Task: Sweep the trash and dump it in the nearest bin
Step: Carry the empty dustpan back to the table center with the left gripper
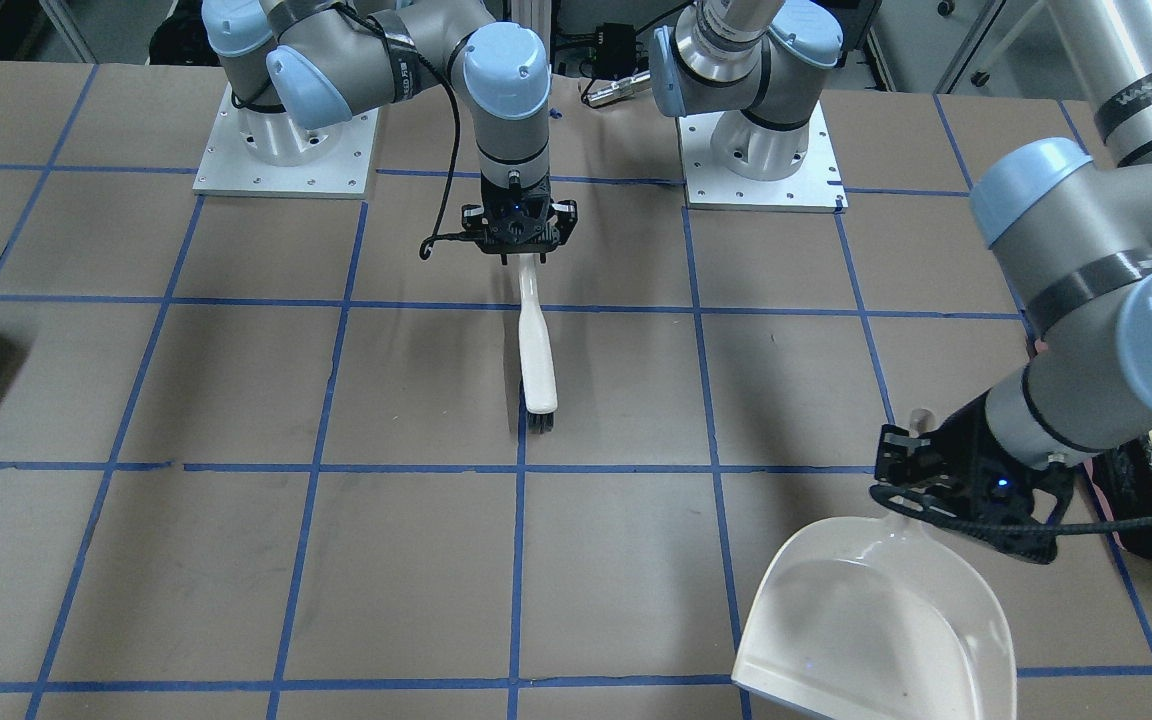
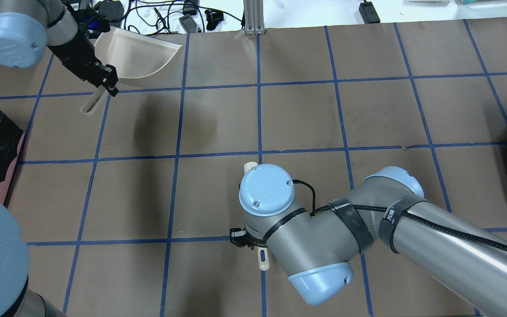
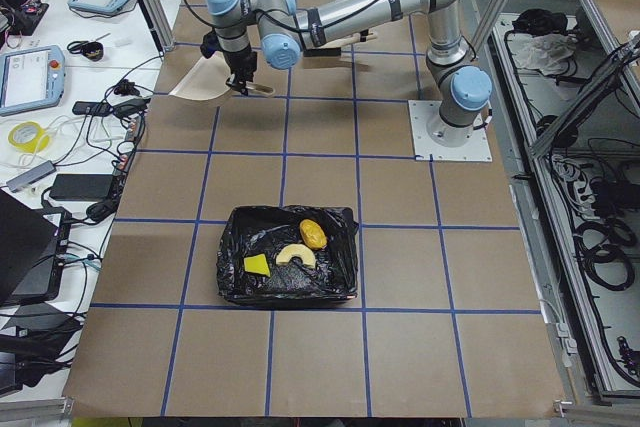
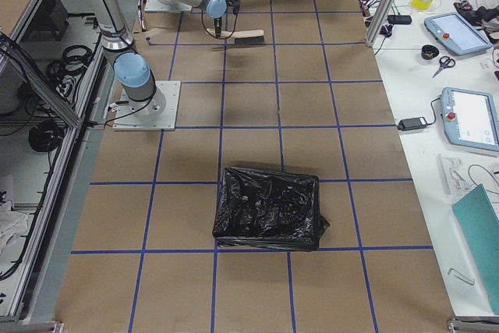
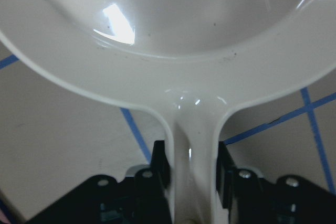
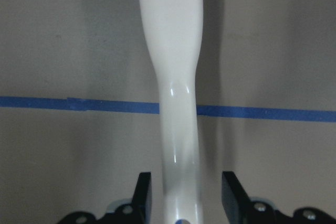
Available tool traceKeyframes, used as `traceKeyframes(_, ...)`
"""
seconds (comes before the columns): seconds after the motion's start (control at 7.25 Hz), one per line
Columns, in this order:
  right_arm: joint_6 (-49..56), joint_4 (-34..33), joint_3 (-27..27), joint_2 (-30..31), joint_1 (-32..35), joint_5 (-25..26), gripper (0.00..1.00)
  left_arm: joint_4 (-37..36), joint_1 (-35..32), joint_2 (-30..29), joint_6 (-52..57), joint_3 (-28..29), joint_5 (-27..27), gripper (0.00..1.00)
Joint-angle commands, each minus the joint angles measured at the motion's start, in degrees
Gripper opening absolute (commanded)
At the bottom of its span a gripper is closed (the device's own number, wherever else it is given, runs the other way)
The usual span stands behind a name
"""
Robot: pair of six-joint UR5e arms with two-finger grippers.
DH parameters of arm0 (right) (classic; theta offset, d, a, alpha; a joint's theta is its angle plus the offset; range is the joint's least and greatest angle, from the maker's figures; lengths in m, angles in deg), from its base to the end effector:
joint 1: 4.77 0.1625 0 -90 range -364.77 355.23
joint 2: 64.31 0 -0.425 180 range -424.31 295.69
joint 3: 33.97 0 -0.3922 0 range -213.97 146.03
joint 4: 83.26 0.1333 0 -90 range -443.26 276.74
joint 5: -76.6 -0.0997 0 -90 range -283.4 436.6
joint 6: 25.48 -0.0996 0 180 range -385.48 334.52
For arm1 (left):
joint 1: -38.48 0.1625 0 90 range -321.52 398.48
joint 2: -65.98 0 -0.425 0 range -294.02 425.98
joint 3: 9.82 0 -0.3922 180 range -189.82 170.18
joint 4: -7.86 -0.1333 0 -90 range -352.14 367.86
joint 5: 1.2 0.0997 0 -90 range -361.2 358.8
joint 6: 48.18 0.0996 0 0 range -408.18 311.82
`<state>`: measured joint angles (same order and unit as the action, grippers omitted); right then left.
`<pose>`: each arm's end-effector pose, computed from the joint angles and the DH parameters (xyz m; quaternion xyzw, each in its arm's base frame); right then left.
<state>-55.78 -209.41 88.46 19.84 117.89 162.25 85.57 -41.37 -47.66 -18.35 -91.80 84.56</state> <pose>0.3599 -0.3004 0.2394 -0.0199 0.9989 0.0357 0.0227 -0.0253 -0.6566 0.3413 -0.1696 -0.9844 -0.0146 0.0447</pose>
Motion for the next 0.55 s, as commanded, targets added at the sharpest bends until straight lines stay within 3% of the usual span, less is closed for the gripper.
traceKeyframes(0.0, -0.12, -0.24, -1.04, 0.4, -0.93, 0.13, 0.89, -0.71, -7.57, -1.75, -13.16, -0.72, -2.96, 0.0)
traceKeyframes(0.14, -0.2, 0.03, -3.49, 0.75, -1.11, 0.3, 1.0, -0.97, -10.91, -2.63, -16.69, -0.72, -2.96, 0.0)
traceKeyframes(0.41, 0.32, 7.89, -9.89, 2.06, -3.55, 0.48, 1.0, -1.06, -18.37, -4.65, -23.46, -0.72, -2.96, 0.0)
